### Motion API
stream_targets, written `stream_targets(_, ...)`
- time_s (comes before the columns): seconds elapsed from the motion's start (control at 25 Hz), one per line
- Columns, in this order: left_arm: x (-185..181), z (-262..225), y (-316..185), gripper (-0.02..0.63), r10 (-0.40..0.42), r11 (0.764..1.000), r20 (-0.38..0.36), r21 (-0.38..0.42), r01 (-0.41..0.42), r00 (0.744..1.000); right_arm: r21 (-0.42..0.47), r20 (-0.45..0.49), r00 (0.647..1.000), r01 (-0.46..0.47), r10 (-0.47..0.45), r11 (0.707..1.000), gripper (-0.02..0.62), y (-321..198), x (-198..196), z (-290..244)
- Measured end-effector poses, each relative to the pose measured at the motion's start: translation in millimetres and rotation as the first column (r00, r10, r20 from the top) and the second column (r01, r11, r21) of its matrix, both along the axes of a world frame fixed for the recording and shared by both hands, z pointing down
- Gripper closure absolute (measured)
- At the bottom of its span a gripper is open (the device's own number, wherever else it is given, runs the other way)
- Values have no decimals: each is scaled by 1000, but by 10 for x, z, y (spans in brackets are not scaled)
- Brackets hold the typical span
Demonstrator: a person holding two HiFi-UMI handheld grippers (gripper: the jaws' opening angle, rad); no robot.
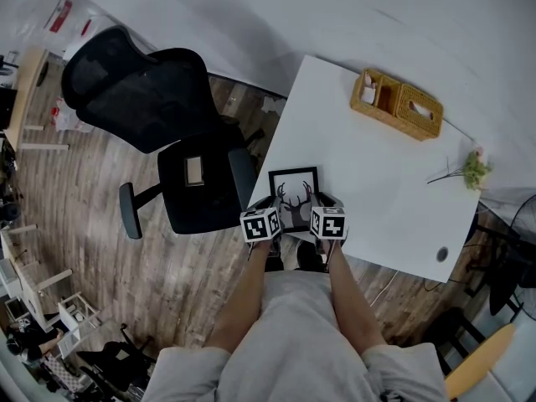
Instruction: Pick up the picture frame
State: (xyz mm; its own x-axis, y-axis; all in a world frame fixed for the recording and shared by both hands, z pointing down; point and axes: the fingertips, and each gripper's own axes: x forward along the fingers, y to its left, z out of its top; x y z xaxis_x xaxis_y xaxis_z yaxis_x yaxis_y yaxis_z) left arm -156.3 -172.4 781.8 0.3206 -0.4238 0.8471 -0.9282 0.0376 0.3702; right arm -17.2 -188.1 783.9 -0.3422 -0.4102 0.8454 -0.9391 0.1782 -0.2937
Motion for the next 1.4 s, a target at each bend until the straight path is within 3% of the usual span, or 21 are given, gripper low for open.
stream_targets(0.44,-75,-351,-101,508,-7,992,49,127,1,999,153,-31,1000,5,-1,988,523,-125,-96,-418)
stream_targets(0.76,-39,-886,-363,508,10,956,83,291,-34,997,307,-42,999,-17,31,952,523,-347,-59,-948)
stream_targets(1.08,50,-1691,-632,509,3,872,105,486,-54,994,482,-16,998,-51,67,874,523,-588,39,-1731)
stream_targets(1.4,110,-2524,-784,509,0,758,142,646,-93,990,630,25,997,-77,80,773,523,-710,102,-2520)
